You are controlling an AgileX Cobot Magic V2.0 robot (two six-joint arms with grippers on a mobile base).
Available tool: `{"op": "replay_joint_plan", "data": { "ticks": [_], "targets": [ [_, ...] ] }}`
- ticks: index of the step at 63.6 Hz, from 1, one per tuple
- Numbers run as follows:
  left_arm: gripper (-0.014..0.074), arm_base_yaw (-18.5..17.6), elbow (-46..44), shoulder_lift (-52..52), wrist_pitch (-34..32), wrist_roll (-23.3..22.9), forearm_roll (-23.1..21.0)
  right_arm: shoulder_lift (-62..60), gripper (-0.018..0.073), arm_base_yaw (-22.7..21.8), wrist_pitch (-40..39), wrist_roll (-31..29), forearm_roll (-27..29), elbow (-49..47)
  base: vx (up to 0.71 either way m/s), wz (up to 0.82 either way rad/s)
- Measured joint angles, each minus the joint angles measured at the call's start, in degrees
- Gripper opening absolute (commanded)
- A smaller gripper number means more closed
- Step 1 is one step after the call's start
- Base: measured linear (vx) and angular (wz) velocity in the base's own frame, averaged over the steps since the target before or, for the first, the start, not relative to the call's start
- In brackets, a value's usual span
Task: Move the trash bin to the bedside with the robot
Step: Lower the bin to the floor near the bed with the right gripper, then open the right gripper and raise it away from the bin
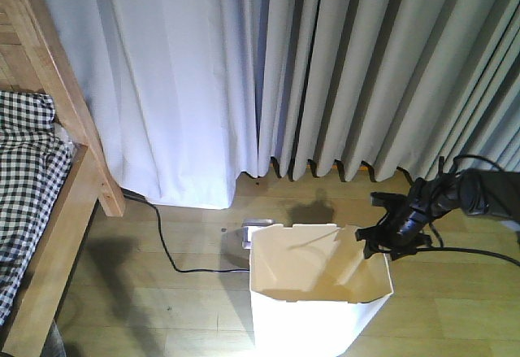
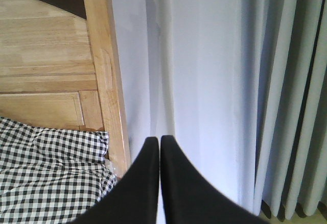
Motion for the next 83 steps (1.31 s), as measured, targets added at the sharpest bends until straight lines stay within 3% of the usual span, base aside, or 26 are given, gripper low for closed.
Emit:
{"op": "replay_joint_plan", "data": {
  "ticks": [23, 53, 83],
  "targets": [
    [-0.0006, 0.0, 0.0, 0.0, 0.0, 0.0, 0.0, -20.5, 0.0473, 0.0, -13.3, 0.2, -5.5, 27.3, 0.00, 0.00],
    [-0.0006, 0.0, 0.0, 0.0, 0.0, 0.0, 0.0, -66.3, 0.0473, 0.0, -14.9, 0.2, -13.6, 54.8, 0.00, 0.00],
    [-0.0006, 0.0, 0.0, 0.0, 0.0, 0.0, 0.0, -117.7, 0.0473, 0.0, -16.0, 1.0, -12.8, 73.3, 0.00, 0.00]
  ]
}}
